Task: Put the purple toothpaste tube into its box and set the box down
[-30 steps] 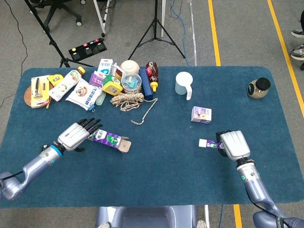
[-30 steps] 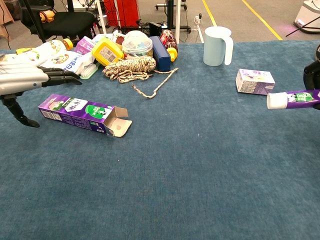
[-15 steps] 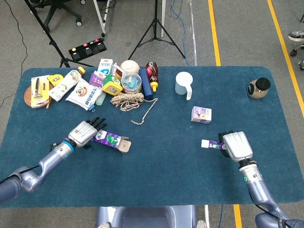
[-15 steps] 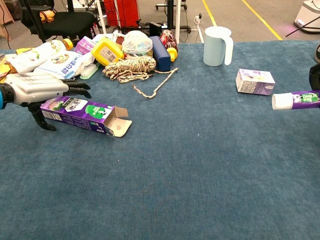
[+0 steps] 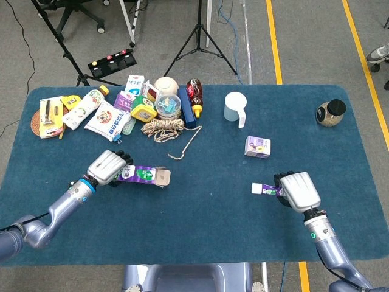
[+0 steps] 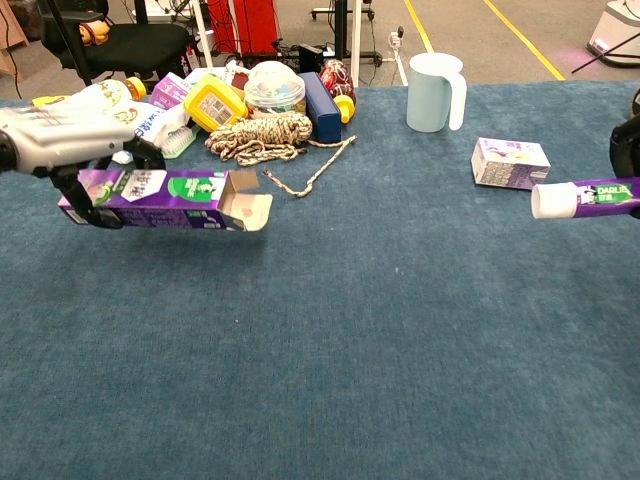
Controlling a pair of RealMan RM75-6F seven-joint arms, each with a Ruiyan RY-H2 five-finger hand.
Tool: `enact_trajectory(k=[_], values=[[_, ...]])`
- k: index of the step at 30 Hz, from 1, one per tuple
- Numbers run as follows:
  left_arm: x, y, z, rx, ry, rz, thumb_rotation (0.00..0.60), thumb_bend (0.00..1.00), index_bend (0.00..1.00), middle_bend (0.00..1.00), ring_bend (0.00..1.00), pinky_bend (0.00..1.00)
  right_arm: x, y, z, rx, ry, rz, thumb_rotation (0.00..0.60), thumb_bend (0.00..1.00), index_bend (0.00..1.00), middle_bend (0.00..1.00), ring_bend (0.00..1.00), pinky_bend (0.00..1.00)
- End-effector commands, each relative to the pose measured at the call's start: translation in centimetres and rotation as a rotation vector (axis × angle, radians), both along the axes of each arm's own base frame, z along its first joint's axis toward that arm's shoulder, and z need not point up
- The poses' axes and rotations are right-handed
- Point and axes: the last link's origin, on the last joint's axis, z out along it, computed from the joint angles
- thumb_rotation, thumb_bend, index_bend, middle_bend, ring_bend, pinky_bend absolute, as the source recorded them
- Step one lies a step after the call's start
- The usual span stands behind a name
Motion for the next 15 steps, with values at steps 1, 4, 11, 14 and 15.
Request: enact_trajectory(k=[1, 4, 11, 14, 15], values=[[0.8, 0.2, 0.9, 0.015, -0.010, -0.011, 0.600, 0.20, 0.41, 0.33, 0.27, 0.50, 0.4, 0.1, 0.0, 0.003, 0.004, 0.014, 0.600, 0.44, 0.60, 0.59, 0.57, 0.66], [1.6, 0.3, 1.2, 0.012, -0.011, -0.011, 0.600, 0.20, 0.41, 0.33, 0.27, 0.50, 1.3, 0.1, -0.1, 0.009, 0.001, 0.032, 0.600, 0.45, 0.60, 0.59, 0.57, 0.66], [7.0, 0.2, 0.0, -0.022, -0.038, -0.044, 0.600, 0.20, 0.41, 0.33, 0.27, 0.51, 6.3, 0.1, -0.9, 0.042, -0.008, 0.122, 0.600, 0.45, 0.60, 0.59, 0.58, 0.66], [8.3, -0.3, -0.5, -0.029, -0.045, -0.039, 0.600, 0.20, 0.41, 0.33, 0.27, 0.51, 8.1, -0.1, -0.9, 0.045, -0.052, 0.125, 0.600, 0.45, 0.60, 0.60, 0.58, 0.67], [8.8, -0.6, -0.6, -0.031, -0.049, -0.038, 0.600, 0.21, 0.41, 0.33, 0.27, 0.51, 8.8, -0.2, -0.8, 0.046, -0.069, 0.123, 0.600, 0.45, 0.60, 0.60, 0.58, 0.67]])
